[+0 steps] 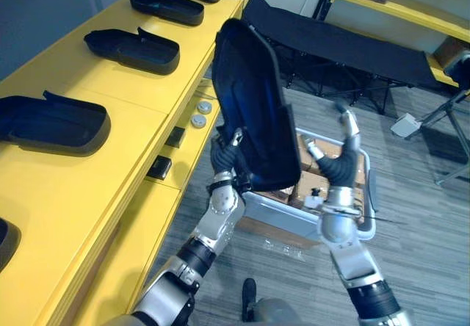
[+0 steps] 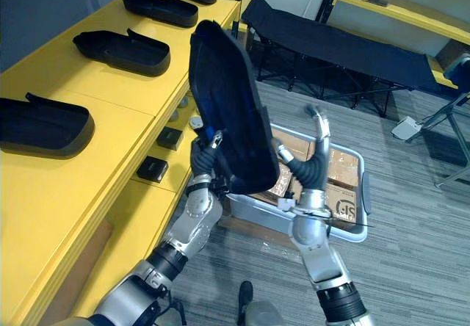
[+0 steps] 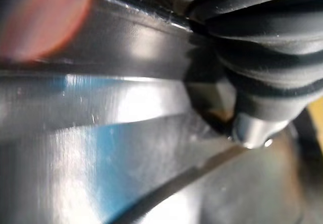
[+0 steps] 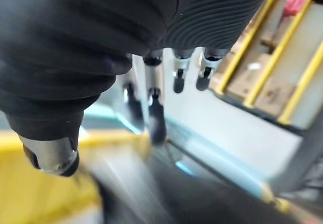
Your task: Walk over and take plastic housings, then place them on the shelf
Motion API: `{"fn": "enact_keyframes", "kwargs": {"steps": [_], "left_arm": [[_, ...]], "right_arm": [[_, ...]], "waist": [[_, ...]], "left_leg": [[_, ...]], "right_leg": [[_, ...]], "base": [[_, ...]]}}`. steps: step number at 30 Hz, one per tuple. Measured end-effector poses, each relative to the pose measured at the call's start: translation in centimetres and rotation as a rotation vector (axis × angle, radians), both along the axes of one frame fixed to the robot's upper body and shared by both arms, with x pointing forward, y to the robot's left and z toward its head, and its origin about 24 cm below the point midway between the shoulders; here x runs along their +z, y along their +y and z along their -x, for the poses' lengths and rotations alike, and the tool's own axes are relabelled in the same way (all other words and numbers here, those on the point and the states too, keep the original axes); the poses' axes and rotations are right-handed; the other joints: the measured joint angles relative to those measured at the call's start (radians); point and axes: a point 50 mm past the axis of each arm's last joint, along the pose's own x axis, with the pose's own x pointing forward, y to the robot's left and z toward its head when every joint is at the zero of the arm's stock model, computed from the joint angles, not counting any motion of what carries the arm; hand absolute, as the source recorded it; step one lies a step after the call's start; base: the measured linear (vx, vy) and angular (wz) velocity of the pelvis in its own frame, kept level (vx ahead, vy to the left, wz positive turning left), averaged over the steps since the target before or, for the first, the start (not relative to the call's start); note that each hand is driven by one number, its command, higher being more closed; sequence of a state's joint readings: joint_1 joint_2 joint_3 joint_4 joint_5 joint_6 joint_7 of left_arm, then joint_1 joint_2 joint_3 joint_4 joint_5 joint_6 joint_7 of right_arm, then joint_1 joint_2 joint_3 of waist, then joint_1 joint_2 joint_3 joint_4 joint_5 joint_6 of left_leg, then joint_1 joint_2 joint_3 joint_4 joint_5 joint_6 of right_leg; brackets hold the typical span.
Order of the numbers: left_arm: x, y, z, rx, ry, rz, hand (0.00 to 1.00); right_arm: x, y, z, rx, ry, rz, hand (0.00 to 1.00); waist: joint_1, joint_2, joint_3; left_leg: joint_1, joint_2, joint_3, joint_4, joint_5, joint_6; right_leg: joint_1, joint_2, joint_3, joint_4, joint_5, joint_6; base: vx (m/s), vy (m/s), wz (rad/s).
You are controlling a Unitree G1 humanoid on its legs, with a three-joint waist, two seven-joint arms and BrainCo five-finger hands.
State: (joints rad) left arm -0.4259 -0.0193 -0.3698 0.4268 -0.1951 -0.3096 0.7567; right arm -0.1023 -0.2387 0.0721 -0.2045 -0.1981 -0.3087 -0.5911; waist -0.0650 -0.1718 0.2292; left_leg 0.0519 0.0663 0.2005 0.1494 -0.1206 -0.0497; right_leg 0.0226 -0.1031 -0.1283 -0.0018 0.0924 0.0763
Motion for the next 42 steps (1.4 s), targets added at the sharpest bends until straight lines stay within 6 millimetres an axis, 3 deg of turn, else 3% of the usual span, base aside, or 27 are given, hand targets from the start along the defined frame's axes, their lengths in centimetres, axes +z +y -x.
{"fn": "enact_keyframes", "kwargs": {"steps": [2, 5, 6, 9, 12, 15, 19, 23, 25, 26, 29, 30, 33, 36, 38, 40, 42], "left_arm": [[-0.4, 1.7, 0.8, 0.124, -0.01, -0.066, 1.0], [-0.3, 3.7, 2.1, 0.26, -0.047, -0.091, 1.0], [-0.2, 3.9, 2.2, 0.269, -0.051, -0.089, 1.0], [-0.4, 4.9, 3.5, 0.322, -0.071, -0.07, 1.0], [-0.3, 5.2, 4.6, 0.312, -0.091, -0.006, 1.0], [0.0, 4.8, 5.9, 0.271, -0.112, 0.053, 1.0], [0.3, 5.3, 8.1, 0.25, -0.128, 0.078, 1.0], [0.5, 8.8, 10.8, 0.377, -0.139, 0.072, 1.0], [0.9, 11.0, 12.3, 0.41, -0.172, 0.107, 1.0], [0.9, 11.2, 12.5, 0.389, -0.183, 0.135, 1.0], [0.8, 11.0, 13.0, 0.211, -0.216, 0.205, 1.0], [1.1, 10.7, 12.9, 0.156, -0.252, 0.187, 1.0], [1.6, 11.1, 13.2, 0.151, -0.288, 0.121, 1.0], [2.6, 12.1, 13.6, 0.179, -0.339, 0.088, 1.0], [3.6, 13.0, 14.3, 0.189, -0.415, 0.105, 1.0], [5.4, 13.5, 15.2, 0.176, -0.55, 0.125, 1.0], [6.9, 13.6, 15.9, 0.152, -0.659, 0.119, 1.0]], "right_arm": [[-0.6, -2.8, 1.4, -0.057, 0.005, -0.08, 0.0], [-2.7, -4.7, 3.2, -0.066, 0.09, -0.175, 0.0], [-3.0, -4.8, 3.4, -0.064, 0.098, -0.183, 0.0], [-5.3, -5.5, 5.0, -0.081, 0.17, -0.324, 0.0], [-7.0, -4.3, 5.4, 0.0, 0.203, -0.475, 0.0], [-9.7, -1.6, 4.7, 0.104, 0.326, -0.538, 0.0], [-11.6, 1.5, 3.3, 0.247, 0.434, -0.563, 0.0], [-11.9, 3.2, 2.0, 0.336, 0.467, -0.523, 0.0], [-11.5, 3.6, 1.6, 0.361, 0.46, -0.492, 0.0], [-11.5, 3.5, 1.6, 0.354, 0.459, -0.477, 0.0], [-11.0, 2.1, 1.5, 0.259, 0.439, -0.378, 0.0], [-10.7, 0.8, 1.3, 0.209, 0.424, -0.353, 0.0], [-10.3, 0.6, 0.9, 0.198, 0.403, -0.356, 0.0], [-9.7, 1.4, 0.6, 0.222, 0.373, -0.379, 0.0], [-9.0, 1.5, 0.5, 0.231, 0.345, -0.38, 0.0], [-8.5, 1.4, 0.6, 0.223, 0.321, -0.38, 0.0], [-8.5, 1.2, 0.7, 0.193, 0.321, -0.369, 0.0]], "waist": [[-0.003, 0.006, -0.003], [-0.007, 0.031, -0.016], [-0.007, 0.035, -0.018], [-0.013, 0.083, -0.043], [-0.024, 0.111, -0.058], [-0.022, 0.122, -0.064], [0.016, 0.144, -0.067], [0.07, 0.164, -0.059], [0.103, 0.168, -0.058], [0.109, 0.168, -0.054], [0.106, 0.178, -0.053], [0.109, 0.196, -0.053], [0.133, 0.185, -0.046], [0.138, 0.167, -0.033], [0.139, 0.16, -0.009], [0.135, 0.164, 0.003], [0.136, 0.157, 0.01]], "left_leg": [[0.0, -0.001, 0.0, -0.001, 0.0, 0.0], [-0.003, -0.004, 0.0, -0.005, -0.001, 0.001], [-0.003, -0.004, 0.0, -0.005, -0.001, 0.001], [-0.012, -0.006, 0.0, -0.005, -0.008, 0.002], [-0.021, -0.006, 0.002, -0.004, -0.013, 0.003], [-0.025, -0.006, -0.002, -0.003, -0.013, 0.002], [-0.053, -0.018, -0.063, 0.01, -0.008, 0.002], [-0.061, -0.033, -0.163, 0.034, -0.006, 0.002], [-0.091, -0.049, -0.225, 0.025, -0.001, -0.008], [-0.091, -0.039, -0.205, 0.014, -0.01, -0.003], [-0.12, 0.042, 0.027, 0.001, 0.013, -0.014], [-0.131, 0.061, 0.076, -0.011, 0.112, -0.022], [-0.126, 0.024, 0.059, -0.017, 0.118, -0.002], [-0.121, 0.013, 0.077, 0.011, 0.091, 0.021], [-0.141, 0.017, 0.085, 0.112, 0.027, 0.027], [-0.188, 0.029, 0.078, 0.25, -0.06, 0.034], [-0.191, 0.022, 0.068, 0.29, -0.095, 0.035]], "right_leg": [[0.0, 0.0, -0.001, 0.0, 0.0, 0.0], [-0.005, 0.0, -0.001, 0.0, -0.003, 0.004], [-0.005, 0.0, -0.001, 0.0, -0.004, 0.004], [-0.007, -0.001, 0.001, 0.0, -0.008, 0.008], [-0.017, -0.007, 0.001, 0.0, -0.012, 0.009], [-0.019, -0.008, -0.004, 0.0, -0.016, 0.008], [-0.013, -0.018, -0.056, 0.004, -0.018, 0.009], [0.043, -0.024, -0.156, 0.004, -0.039, 0.012], [0.076, -0.047, -0.262, 0.01, -0.065, 0.017], [0.088, -0.054, -0.294, 0.01, -0.068, 0.018], [0.145, -0.095, -0.484, 0.031, -0.089, 0.039], [0.158, -0.104, -0.54, 0.05, -0.103, 0.059], [0.159, -0.144, -0.545, 0.086, -0.114, 0.06], [0.148, -0.177, -0.514, 0.13, -0.13, 0.051], [0.143, -0.204, -0.488, 0.188, -0.175, 0.059], [0.134, -0.23, -0.472, 0.267, -0.239, 0.104], [0.139, -0.252, -0.475, 0.306, -0.273, 0.114]], "base": [[0.0, 0.0, 0.0], [0.0, 0.0, 0.0], [0.0, 0.0, 0.0], [-0.01, 0.009, 0.0], [-0.03, 0.033, -0.03], [-0.01, 0.006, 0.02], [0.0, 0.012, 0.39], [0.02, -0.016, 0.77], [0.0, 0.022, 1.22], [0.03, 0.01, 1.66], [0.05, 0.054, 1.97], [0.06, 0.128, 1.39], [0.04, 0.163, 0.53], [0.03, 0.155, -0.14], [-0.02, 0.152, -0.21], [-0.04, 0.161, 0.01], [-0.01, 0.117, 0.18]]}}
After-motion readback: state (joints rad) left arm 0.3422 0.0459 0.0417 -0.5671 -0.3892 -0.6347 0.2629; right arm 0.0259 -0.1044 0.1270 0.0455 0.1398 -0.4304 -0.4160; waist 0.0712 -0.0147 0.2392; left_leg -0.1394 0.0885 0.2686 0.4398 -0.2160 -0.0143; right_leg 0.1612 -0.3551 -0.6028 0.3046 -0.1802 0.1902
